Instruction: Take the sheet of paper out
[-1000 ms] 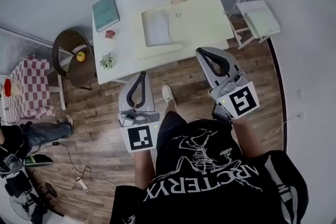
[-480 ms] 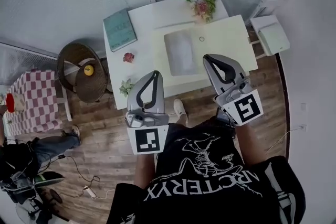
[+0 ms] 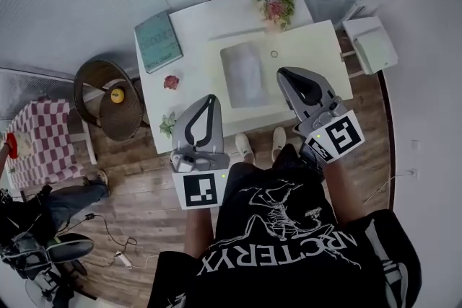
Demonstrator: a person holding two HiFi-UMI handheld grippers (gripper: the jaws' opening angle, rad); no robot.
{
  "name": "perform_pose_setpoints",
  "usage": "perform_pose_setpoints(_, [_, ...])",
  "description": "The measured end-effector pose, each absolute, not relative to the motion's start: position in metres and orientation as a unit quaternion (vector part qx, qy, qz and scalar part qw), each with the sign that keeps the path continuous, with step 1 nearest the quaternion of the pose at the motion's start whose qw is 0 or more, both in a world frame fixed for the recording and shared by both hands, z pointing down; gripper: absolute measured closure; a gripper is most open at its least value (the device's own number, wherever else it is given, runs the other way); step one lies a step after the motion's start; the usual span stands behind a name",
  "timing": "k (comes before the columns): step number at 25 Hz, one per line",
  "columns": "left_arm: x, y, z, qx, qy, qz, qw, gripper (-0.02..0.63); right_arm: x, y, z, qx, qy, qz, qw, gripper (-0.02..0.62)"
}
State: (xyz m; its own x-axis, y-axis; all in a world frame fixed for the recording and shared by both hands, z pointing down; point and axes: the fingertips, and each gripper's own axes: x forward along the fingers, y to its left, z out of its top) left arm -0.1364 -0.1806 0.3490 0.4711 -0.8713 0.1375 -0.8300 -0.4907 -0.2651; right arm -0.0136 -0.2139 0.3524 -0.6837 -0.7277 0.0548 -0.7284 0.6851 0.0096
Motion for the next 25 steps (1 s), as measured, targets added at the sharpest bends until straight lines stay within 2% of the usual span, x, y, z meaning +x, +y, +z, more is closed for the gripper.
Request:
perform_pose_setpoints(11, [-0.105,-0.181,0.343,-0.832,0.531,-0.133,0.087,0.594,0.015,-0.228,0.355,0.37,-0.929,0.002,0.017,0.582])
perform_pose_setpoints(12, [-0.104,-0.18,0.344,-0.83,0.535,-0.133,0.085,0.595,0.016,-0.23,0.358,0.37,-0.929,0.008,0.013,0.552])
perform_pose_setpoints(13, [-0.104,-0.18,0.344,-0.828,0.539,-0.134,0.081,0.595,0.018,-0.233,0.362,0.372,-0.928,0.02,0.006,0.459])
perform_pose_setpoints(14, [-0.104,-0.179,0.344,-0.826,0.542,-0.135,0.078,0.594,0.02,-0.236,0.367,0.374,-0.927,0.035,-0.005,0.322])
perform_pose_setpoints(15, [-0.104,-0.179,0.344,-0.824,0.544,-0.136,0.078,0.594,0.022,-0.24,0.372,0.375,-0.925,0.053,-0.017,0.232])
perform_pose_setpoints(19, [-0.107,-0.178,0.341,-0.817,0.555,-0.137,0.081,0.595,0.027,-0.246,0.396,0.374,-0.922,0.091,-0.033,0.147])
perform_pose_setpoints(21, [-0.109,-0.176,0.343,-0.813,0.562,-0.136,0.074,0.595,0.027,-0.245,0.403,0.373,-0.923,0.092,-0.025,0.126])
perform_pose_setpoints(25, [-0.108,-0.174,0.342,-0.81,0.566,-0.132,0.075,0.595,0.023,-0.244,0.423,0.355,-0.928,0.117,-0.004,0.123])
